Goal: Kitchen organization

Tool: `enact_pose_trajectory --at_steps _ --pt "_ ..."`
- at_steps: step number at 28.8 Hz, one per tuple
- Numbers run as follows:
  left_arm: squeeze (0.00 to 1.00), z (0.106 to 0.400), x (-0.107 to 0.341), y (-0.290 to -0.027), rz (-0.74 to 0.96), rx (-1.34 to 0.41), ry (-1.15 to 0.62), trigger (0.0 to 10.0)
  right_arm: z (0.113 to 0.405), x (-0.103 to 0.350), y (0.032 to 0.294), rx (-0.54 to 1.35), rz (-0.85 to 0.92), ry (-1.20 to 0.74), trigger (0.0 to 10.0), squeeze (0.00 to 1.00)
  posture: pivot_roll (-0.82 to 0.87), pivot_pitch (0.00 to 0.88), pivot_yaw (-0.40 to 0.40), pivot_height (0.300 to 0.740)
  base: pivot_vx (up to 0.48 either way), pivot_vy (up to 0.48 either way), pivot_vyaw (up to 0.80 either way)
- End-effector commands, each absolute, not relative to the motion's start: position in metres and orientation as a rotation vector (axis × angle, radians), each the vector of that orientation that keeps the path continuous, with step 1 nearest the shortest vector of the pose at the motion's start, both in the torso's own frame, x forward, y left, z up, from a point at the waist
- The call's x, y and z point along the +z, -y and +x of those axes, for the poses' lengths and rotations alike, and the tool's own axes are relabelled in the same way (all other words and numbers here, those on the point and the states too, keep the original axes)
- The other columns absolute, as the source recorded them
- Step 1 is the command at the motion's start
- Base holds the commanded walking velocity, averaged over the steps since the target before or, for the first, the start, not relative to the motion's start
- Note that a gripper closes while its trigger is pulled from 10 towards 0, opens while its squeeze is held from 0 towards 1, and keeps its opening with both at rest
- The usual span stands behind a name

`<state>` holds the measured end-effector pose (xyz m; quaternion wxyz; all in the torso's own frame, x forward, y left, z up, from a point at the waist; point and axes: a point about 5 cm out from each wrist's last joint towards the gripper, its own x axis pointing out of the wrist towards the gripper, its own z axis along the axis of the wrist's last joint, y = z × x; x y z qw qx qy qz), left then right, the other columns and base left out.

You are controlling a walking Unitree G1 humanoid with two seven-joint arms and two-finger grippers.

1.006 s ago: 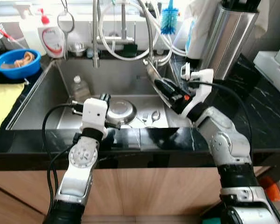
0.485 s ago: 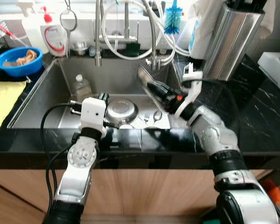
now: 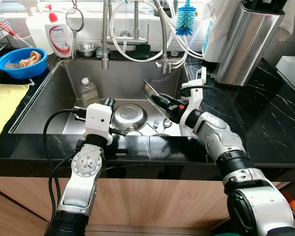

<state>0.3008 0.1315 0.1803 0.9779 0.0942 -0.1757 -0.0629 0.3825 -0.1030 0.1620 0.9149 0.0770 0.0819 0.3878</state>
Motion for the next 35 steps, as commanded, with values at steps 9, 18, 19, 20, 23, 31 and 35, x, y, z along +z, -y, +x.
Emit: enact_pose_trajectory --at_steps 9,18,19,20,23,31,35 --pt "0.0 0.3 0.187 -0.129 0.207 -0.143 0.379 10.0 0.386 0.15 0.111 0.718 0.112 -0.226 10.0 0.0 -0.11 0.0 -0.029 0.731 0.0 0.0 0.0" --pt "0.0 0.299 0.186 -0.128 0.205 -0.151 0.375 10.0 0.385 0.14 0.113 0.665 0.133 -0.251 10.0 0.29 -0.11 0.0 -0.022 0.731 0.0 0.0 0.0" --pt "0.0 0.299 0.186 -0.128 0.205 -0.151 0.375 10.0 0.386 0.141 0.114 0.658 0.136 -0.25 10.0 0.64 -0.11 0.0 -0.022 0.731 0.0 0.0 0.0" --pt "0.0 0.299 0.186 -0.128 0.205 -0.151 0.375 10.0 0.386 0.141 0.114 0.658 0.136 -0.25 10.0 0.64 -0.11 0.0 -0.022 0.731 0.0 0.0 0.0" --pt "0.0 0.299 0.186 -0.128 0.204 -0.152 0.374 10.0 0.387 0.143 0.114 0.653 0.134 -0.244 10.0 0.8 -0.11 0.0 -0.024 0.731 0.0 0.0 0.0" --pt "0.0 0.298 0.184 -0.128 0.201 -0.149 0.364 10.0 0.39 0.148 0.116 0.62 0.115 -0.204 10.0 0.0 -0.1 0.0 -0.03 0.731 0.0 0.0 0.0" --pt "0.0 0.297 0.182 -0.129 0.2 -0.144 0.36 10.0 0.392 0.154 0.119 0.592 0.092 -0.164 10.0 0.0 -0.1 0.0 -0.03 0.731 0.0 0.0 0.0"
